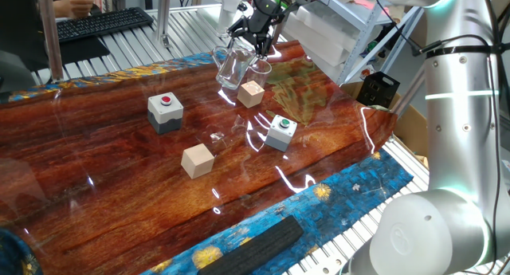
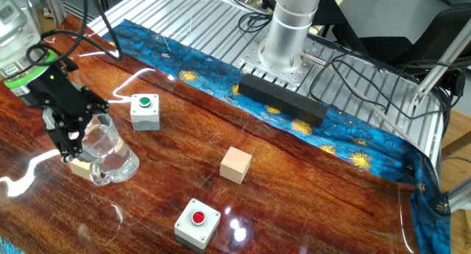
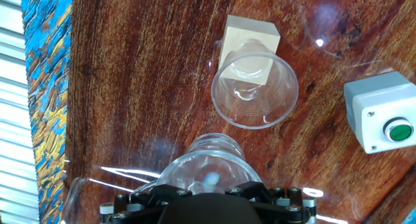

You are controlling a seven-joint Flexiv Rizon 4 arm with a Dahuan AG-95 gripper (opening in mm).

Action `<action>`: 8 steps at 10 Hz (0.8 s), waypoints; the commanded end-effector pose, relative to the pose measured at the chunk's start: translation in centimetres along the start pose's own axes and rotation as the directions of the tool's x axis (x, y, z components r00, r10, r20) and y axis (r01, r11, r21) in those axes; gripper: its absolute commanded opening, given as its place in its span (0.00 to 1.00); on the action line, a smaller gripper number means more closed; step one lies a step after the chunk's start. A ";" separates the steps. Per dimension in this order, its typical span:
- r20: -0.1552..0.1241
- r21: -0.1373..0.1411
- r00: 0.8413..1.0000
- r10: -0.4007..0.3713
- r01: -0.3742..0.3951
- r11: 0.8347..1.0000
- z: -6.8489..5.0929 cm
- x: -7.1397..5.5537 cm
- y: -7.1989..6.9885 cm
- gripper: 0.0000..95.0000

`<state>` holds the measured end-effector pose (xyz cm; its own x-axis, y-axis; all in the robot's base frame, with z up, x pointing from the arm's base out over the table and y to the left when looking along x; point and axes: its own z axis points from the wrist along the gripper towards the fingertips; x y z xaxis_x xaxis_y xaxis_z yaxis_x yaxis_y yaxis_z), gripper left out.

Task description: Pour the water from one cup into another empty cup

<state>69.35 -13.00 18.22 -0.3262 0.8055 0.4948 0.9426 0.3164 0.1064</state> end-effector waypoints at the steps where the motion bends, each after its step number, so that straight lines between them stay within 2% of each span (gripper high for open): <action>1: -0.008 0.000 1.000 0.003 -0.003 1.000 -0.1 0.0 0.1 0.00; 5: -0.005 0.003 1.000 -0.006 0.006 1.000 -0.1 0.0 0.1 0.00; 8: 0.026 0.025 0.999 -0.048 0.047 0.999 0.0 0.0 0.1 0.00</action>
<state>69.41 -12.93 18.18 -0.3699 0.8035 0.4664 0.9255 0.3629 0.1089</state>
